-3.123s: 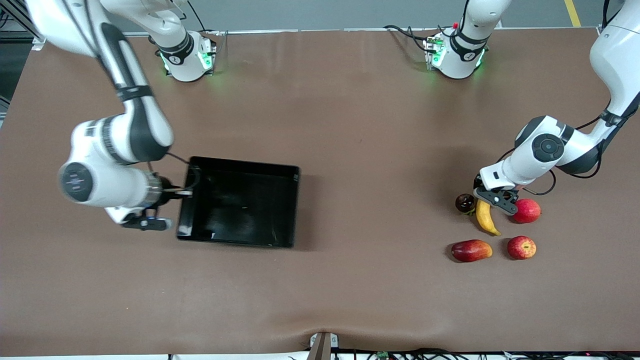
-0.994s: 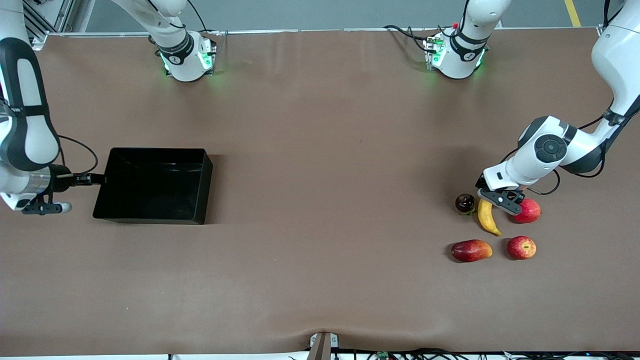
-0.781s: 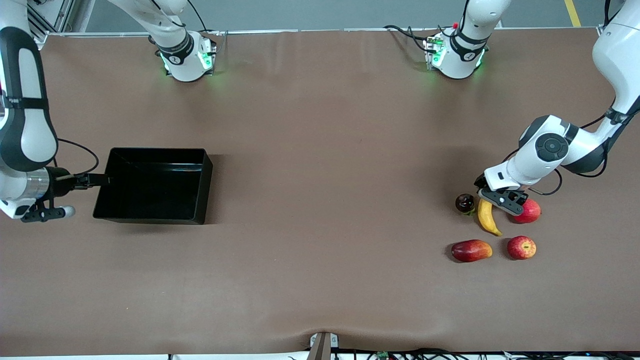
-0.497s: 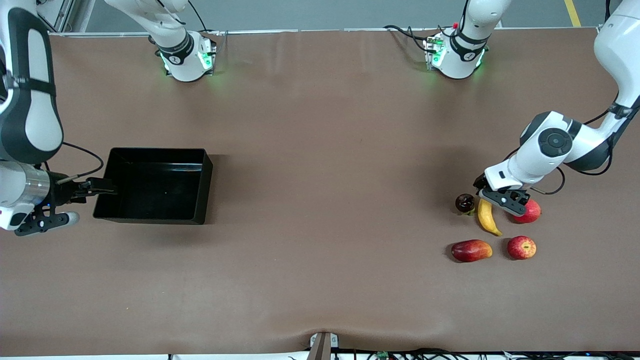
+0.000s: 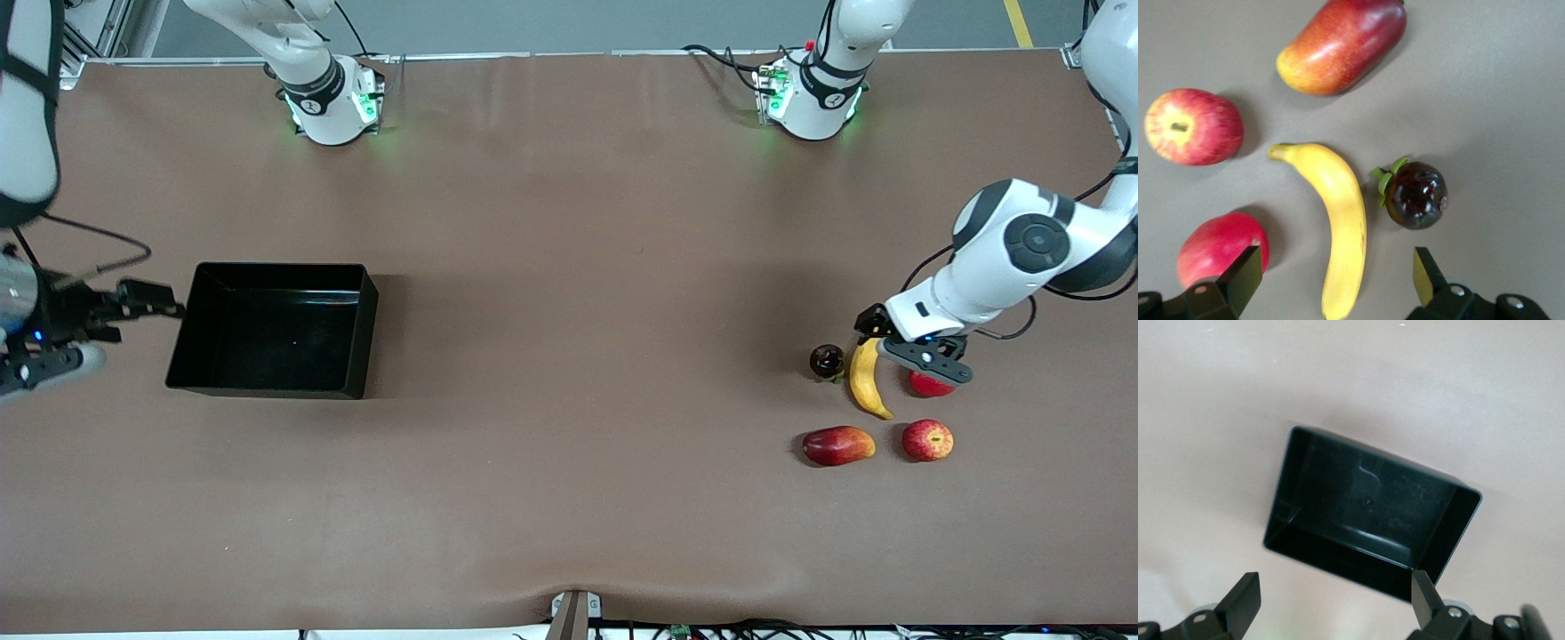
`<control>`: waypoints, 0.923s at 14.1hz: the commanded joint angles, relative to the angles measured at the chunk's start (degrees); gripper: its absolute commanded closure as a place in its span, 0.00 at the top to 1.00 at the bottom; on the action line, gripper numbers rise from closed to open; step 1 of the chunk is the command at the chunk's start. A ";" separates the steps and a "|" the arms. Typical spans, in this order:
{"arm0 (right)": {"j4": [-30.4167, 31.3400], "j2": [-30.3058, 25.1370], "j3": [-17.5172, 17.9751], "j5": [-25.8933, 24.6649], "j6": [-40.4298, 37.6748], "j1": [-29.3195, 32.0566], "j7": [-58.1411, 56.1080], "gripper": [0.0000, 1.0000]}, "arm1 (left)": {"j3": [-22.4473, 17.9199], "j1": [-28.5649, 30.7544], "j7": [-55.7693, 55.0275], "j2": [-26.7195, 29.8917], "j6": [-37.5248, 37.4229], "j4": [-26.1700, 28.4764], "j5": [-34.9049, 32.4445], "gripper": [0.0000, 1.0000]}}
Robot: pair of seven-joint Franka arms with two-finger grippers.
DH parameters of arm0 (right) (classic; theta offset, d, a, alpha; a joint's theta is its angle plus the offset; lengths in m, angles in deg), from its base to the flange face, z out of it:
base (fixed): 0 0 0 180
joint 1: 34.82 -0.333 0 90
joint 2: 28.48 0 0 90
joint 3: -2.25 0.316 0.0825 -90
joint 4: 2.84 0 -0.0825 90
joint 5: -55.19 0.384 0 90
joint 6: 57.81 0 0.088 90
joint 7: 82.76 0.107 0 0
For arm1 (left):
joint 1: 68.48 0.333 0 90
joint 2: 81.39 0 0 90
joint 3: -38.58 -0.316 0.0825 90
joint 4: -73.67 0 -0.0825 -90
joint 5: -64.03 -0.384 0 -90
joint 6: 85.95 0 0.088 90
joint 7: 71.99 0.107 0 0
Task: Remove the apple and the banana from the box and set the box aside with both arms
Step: 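Open the left gripper off the banana while the right gripper releases the tray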
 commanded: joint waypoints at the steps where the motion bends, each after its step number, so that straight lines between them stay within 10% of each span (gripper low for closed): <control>1: -3.13 -1.29 -1.07 -0.58 -3.92 -1.29 -0.16 1.00 | 4.83 0.26 -2.79 1.31 -9.47 -5.71 2.82 1.00; 6: 0.01 -10.51 -0.89 -0.67 -9.38 -1.55 7.37 1.00 | 8.54 -4.45 -2.28 0.52 -25.89 -20.72 4.14 1.00; 13: 25.03 -27.63 -0.72 -1.02 2.46 -2.34 22.08 1.00 | 7.40 -11.67 -2.10 0.52 -32.16 -35.42 8.79 1.00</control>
